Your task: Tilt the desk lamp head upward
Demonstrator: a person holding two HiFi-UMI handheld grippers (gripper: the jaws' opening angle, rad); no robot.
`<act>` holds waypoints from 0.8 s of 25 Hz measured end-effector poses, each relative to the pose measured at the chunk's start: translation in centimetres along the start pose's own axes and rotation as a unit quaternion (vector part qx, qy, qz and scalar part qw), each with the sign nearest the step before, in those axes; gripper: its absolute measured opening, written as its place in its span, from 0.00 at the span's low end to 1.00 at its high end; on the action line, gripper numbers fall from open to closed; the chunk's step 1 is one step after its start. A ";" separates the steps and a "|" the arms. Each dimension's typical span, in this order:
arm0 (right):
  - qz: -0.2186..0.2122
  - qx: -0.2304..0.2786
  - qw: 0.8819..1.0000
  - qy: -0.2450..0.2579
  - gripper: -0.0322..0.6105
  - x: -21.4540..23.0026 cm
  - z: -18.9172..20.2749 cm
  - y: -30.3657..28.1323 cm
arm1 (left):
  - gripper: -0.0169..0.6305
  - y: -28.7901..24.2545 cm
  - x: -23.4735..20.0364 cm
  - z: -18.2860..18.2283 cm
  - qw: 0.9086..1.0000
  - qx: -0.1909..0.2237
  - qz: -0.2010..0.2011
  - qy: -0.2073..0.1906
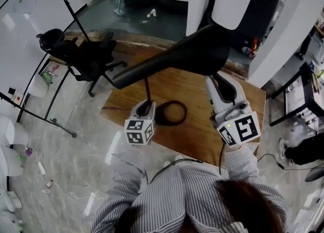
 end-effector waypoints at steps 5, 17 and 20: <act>0.002 0.007 0.996 0.090 0.14 -0.4 -2.2 -0.8 | 0.12 0.1 -0.4 0.0 1.000 -0.006 0.004 -0.005; 0.010 0.002 0.975 0.223 0.16 -0.6 -5.3 -1.8 | 0.10 -0.2 0.2 -0.1 0.999 -0.017 0.007 -0.031; 0.009 0.007 0.968 0.253 0.17 -0.9 -5.8 -2.1 | 0.09 -0.2 0.2 -0.1 0.999 -0.017 0.005 -0.035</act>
Point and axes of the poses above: the fingertips, and each gripper's own axes: y backward along the fingers, x to its right, z out of its underside, the point moved 10 cm from there along y, backward along the fingers, and after that the axes turned 6 degrees about y, right-handed, at the moved point
